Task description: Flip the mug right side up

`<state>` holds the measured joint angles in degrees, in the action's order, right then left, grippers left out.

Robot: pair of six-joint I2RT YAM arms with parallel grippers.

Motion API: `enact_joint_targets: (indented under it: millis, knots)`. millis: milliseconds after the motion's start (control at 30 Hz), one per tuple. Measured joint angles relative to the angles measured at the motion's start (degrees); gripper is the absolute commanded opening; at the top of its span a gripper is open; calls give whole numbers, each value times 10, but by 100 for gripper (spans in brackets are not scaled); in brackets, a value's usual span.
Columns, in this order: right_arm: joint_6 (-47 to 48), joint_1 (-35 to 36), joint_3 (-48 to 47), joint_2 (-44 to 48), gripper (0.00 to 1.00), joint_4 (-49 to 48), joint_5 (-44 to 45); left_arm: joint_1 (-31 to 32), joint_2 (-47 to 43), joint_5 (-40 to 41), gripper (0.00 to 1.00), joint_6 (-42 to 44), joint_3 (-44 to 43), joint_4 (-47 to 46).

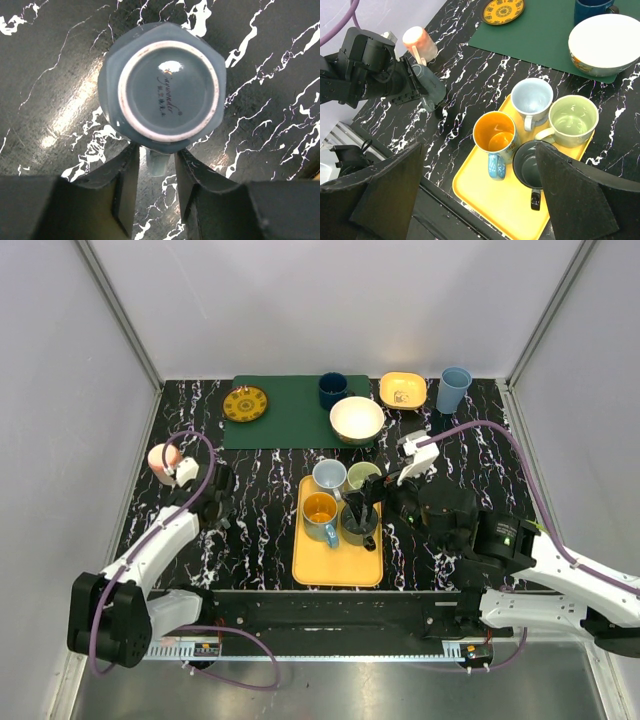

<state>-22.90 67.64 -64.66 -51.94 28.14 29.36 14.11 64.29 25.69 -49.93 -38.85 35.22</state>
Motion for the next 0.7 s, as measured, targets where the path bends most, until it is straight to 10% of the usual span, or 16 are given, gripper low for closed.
enact_joint_targets:
  millis: [267,467,700]
  knots:
    - [-1,0,4,-3,97,0,1,-24,9,-27,42,19,2,-25]
    - [-3,0,6,-9,97,0,1,-35,14,-43,3,27,14,-43]
    - [-4,0,10,-13,97,-5,-1,-40,-2,-64,0,40,18,-52]
